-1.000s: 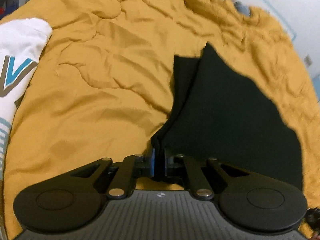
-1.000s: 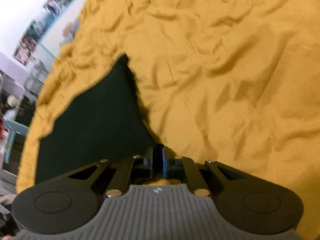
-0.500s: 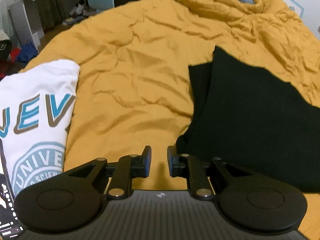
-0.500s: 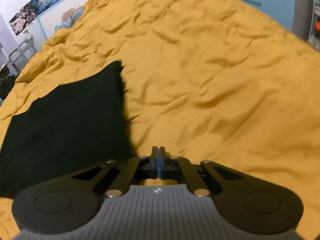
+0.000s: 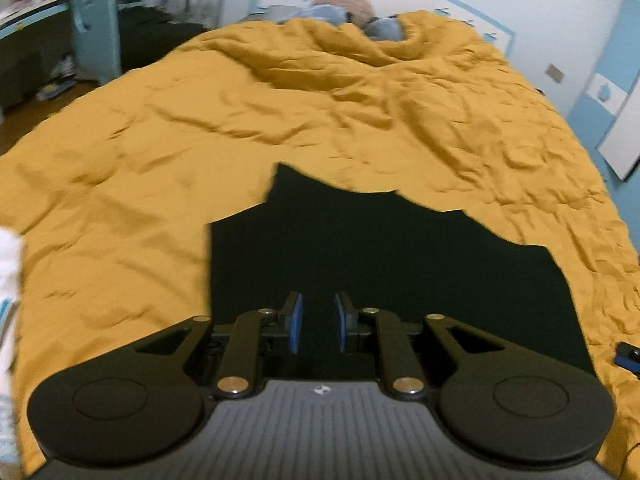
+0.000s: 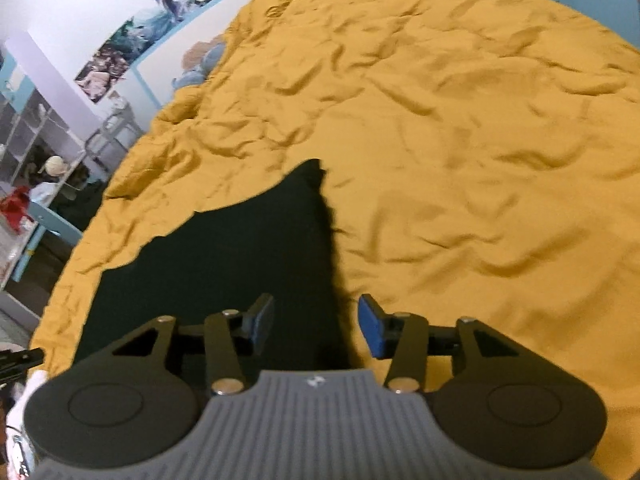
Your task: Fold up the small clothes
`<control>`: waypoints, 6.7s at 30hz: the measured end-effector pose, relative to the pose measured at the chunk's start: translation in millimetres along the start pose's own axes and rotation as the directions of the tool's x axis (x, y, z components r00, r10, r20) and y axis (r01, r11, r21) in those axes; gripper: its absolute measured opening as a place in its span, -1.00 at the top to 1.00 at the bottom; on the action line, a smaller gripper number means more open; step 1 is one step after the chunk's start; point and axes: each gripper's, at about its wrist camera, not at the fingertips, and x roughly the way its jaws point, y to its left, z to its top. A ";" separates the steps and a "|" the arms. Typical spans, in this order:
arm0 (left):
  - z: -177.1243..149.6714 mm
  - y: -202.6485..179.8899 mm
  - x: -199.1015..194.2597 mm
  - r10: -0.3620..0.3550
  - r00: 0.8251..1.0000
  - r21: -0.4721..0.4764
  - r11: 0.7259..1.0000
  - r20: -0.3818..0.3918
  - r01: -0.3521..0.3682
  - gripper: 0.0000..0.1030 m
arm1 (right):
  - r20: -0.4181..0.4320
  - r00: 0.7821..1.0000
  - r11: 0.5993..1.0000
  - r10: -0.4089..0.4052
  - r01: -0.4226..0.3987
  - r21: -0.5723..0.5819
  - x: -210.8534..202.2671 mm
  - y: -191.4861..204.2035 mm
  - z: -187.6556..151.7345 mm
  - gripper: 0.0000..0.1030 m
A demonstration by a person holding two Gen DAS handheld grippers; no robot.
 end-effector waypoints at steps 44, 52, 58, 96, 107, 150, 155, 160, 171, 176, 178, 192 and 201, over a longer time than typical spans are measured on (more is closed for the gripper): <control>63.8 -66.2 101.6 -0.165 0.986 0.107 0.980 -0.020 0.166 0.63 | 0.054 0.959 0.940 0.280 -0.285 0.186 145.3 18.4 68.8 0.93; 73.2 -4.1 0.8 -0.050 0.997 0.146 0.989 0.062 0.040 0.63 | 0.050 0.969 0.969 0.243 -0.245 0.036 117.3 131.7 67.2 0.94; 61.8 51.6 -39.6 -0.009 0.997 0.063 0.998 0.078 0.004 0.63 | 0.020 0.966 0.966 0.260 -0.259 -0.027 126.2 218.6 50.4 0.94; -5.5 144.7 -27.7 -0.148 0.986 -0.265 0.950 0.082 0.164 0.22 | -0.267 0.899 0.862 0.346 -0.417 -0.287 190.7 445.7 -63.6 0.29; -32.9 124.0 -64.6 -0.262 0.961 -0.242 0.930 0.087 0.276 -0.36 | -0.173 0.932 0.888 0.319 -0.357 -0.290 77.2 329.3 -65.9 0.25; -98.4 153.8 6.0 -0.193 0.977 -0.476 0.870 -0.090 0.128 0.88 | -0.164 0.986 0.878 0.010 -0.087 -0.471 98.9 219.6 -176.1 1.00; -106.2 137.6 3.8 -0.094 0.989 -0.368 0.929 -0.111 0.047 0.77 | -0.180 0.984 0.858 -0.005 -0.088 -0.505 99.7 219.3 -183.6 1.00; -116.6 139.6 19.3 -0.075 0.987 -0.382 0.924 -0.141 0.015 0.73 | -0.230 0.973 0.881 -0.012 -0.098 -0.464 115.7 208.9 -183.1 1.00; -113.0 143.1 4.8 -0.086 0.980 -0.459 0.889 -0.178 -0.005 0.58 | -0.260 0.966 0.882 0.005 -0.126 -0.453 94.9 203.2 -177.6 1.00; -106.1 141.5 -8.2 -0.039 0.975 -0.454 0.889 -0.217 -0.065 0.57 | -0.238 0.971 0.886 -0.021 -0.092 -0.455 77.8 188.7 -171.8 1.00; -100.3 136.4 -17.3 -0.010 0.971 -0.417 0.904 -0.239 -0.093 0.46 | -0.221 0.975 0.883 -0.029 -0.078 -0.462 70.7 183.7 -165.8 1.00; -39.4 124.9 -37.0 -0.111 0.993 -0.375 0.920 0.026 0.113 -0.08 | -0.083 0.997 0.892 0.005 -0.043 -0.451 79.1 196.8 -116.9 0.70; -8.5 124.2 14.4 -0.150 0.988 -0.334 0.930 0.037 0.154 -0.38 | -0.062 0.997 0.911 0.045 -0.067 -0.406 122.0 220.4 -92.7 0.39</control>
